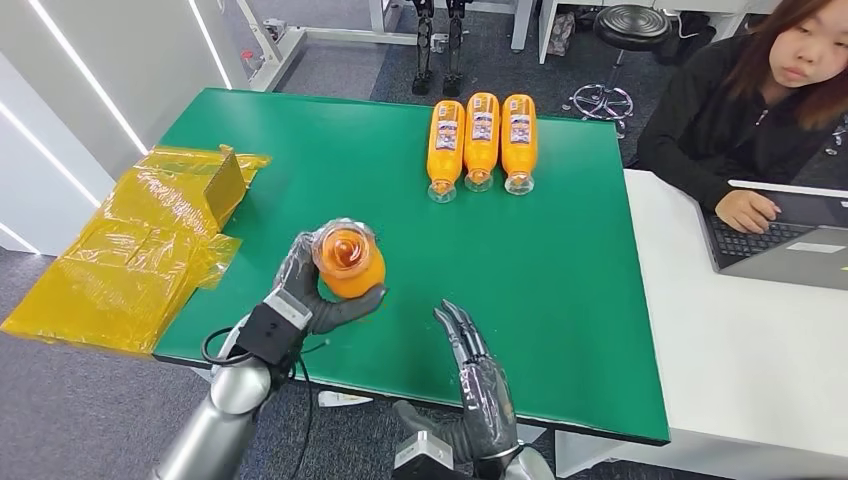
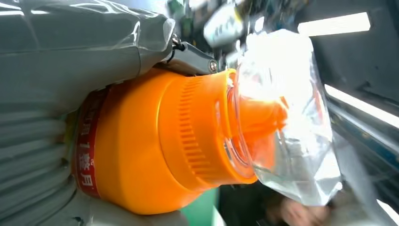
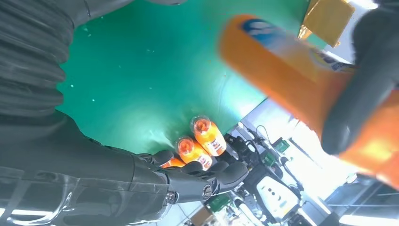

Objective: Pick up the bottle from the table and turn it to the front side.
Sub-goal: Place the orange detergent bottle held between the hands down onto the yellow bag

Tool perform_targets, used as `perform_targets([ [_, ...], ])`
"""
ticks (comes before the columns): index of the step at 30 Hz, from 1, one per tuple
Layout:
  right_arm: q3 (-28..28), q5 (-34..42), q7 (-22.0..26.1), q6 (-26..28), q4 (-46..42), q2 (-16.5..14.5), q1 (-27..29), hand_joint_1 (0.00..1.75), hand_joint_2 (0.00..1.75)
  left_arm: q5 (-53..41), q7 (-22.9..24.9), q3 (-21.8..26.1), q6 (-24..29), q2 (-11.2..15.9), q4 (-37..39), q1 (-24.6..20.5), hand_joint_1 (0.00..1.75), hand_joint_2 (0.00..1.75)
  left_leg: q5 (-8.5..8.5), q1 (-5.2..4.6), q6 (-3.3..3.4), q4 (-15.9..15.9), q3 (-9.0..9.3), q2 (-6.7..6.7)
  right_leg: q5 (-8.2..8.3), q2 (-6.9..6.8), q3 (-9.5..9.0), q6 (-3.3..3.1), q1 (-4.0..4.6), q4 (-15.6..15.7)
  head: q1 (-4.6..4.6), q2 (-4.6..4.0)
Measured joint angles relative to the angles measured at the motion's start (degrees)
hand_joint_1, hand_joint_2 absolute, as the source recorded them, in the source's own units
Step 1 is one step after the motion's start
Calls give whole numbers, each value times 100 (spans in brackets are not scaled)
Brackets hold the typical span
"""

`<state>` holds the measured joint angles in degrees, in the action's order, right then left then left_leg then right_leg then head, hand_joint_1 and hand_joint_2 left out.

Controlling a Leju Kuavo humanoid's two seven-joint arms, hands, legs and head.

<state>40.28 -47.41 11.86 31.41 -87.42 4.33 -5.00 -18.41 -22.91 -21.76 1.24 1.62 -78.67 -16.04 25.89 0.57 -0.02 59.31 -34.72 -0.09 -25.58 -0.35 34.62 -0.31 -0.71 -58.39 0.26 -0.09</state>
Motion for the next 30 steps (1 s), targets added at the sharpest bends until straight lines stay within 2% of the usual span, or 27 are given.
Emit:
perform_targets([
  [5,4,76,1,80,81,-1,-4,0,175,-1760,250,33,806,169,713,-774,175,175,-5,0,3,1,0,-1,4,-1,0,-2,0,-1,0,0],
  [11,38,178,-21,92,133,-15,-61,0,175,-3539,688,-78,1568,257,2458,-1990,175,175,-15,0,1,1,1,1,11,1,1,-6,0,-2,0,0],
  [17,52,265,-51,92,129,37,-64,0,175,-4494,1429,-325,1612,399,4426,-2938,175,175,-18,0,-3,0,1,16,17,21,9,-10,0,-3,1,0],
  [22,-17,493,25,105,32,297,163,0,175,-4801,2148,-461,1234,656,5350,-3195,173,175,-18,0,-3,-1,-6,18,16,26,18,-10,0,-4,-1,0],
  [26,-96,558,32,139,-90,504,369,0,175,-4847,2670,-482,993,883,5774,-3229,164,175,-18,1,-3,-2,-14,19,16,27,27,-10,1,-3,-1,0],
  [30,-265,547,-110,141,-273,622,588,0,175,-4850,2998,-482,815,1077,6030,-3204,164,175,-18,0,-3,-2,-18,17,16,24,29,-9,1,-3,1,0],
])
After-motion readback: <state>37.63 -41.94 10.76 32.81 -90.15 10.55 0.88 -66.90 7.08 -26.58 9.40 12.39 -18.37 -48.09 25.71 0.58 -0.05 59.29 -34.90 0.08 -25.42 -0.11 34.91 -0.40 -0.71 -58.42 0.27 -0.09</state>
